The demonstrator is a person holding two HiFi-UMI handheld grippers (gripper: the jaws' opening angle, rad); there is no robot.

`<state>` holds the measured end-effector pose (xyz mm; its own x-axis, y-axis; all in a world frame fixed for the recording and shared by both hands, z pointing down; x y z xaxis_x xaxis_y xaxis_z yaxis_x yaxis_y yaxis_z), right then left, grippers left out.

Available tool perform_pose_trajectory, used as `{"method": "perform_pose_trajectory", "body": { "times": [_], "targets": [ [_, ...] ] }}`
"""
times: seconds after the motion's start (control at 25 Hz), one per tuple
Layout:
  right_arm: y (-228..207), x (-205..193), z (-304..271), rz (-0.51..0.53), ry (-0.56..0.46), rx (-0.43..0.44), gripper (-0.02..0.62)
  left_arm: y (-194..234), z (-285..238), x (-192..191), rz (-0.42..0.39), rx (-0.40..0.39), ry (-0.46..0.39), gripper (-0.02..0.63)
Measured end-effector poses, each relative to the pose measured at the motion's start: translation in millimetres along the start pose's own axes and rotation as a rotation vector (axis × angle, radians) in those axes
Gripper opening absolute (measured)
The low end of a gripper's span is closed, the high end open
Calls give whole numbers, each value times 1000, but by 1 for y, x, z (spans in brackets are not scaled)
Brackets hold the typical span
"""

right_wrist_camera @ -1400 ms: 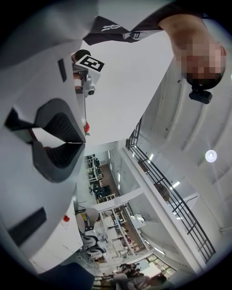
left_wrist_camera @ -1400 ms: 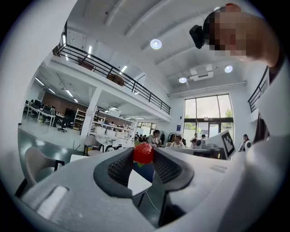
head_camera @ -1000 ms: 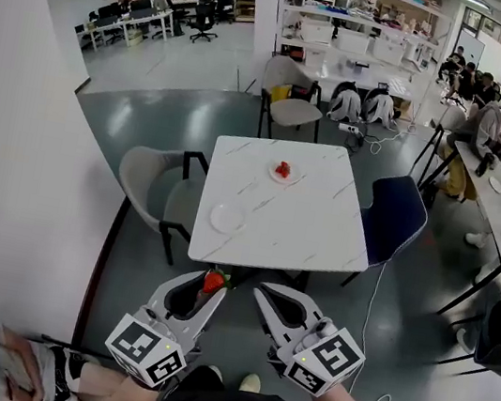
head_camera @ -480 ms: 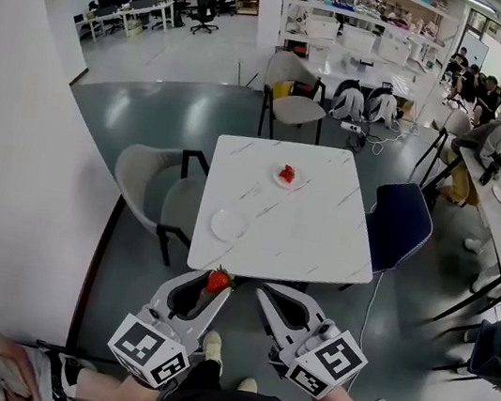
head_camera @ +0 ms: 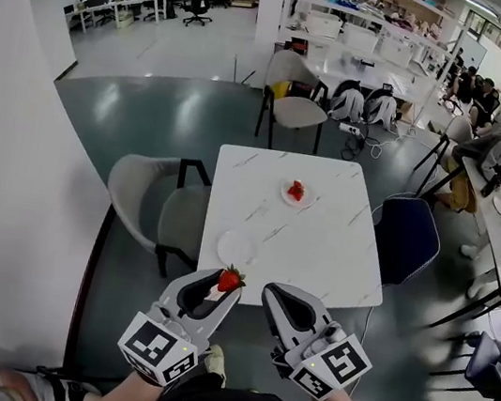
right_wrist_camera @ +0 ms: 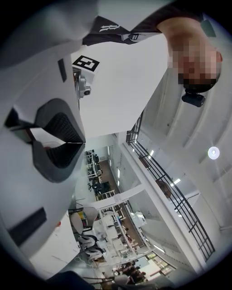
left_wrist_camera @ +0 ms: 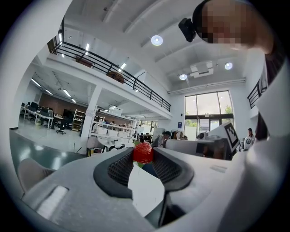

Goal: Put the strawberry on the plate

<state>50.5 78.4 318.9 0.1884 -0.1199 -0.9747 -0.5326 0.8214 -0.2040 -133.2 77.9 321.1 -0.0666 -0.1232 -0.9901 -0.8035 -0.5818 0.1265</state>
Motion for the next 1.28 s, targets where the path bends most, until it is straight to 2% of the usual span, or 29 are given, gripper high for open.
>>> {"method": "perform_pose_trajectory", "body": {
  "times": [0.28,0.64,1.0,1.28],
  "targets": [
    [-22,-5,-44,2,-8,-49,3,52,-25,-2,5,-37,12,137],
    [-64,-16,-69,-26,-10,-84,4,88,-66,-18,15,-57,47,137],
    [-149,-17,-108,-43,12,-27,3,120,-137,-29,19,-2,78,137],
    [-228,-22,-133,-75,42,17,3,145,-198,-45,-7,60,144,137]
  ]
}}
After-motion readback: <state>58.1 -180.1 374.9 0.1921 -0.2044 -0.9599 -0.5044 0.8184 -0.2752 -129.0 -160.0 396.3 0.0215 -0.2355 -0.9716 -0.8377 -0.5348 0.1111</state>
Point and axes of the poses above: the fingertips, and each gripper's own axes: z backward along the fingers, y to its left, x out of its top, the point moved 9 cm from there along z, backward along the fingers, and after that the axes turned 7 degrees about x, right-handed, at the moved point
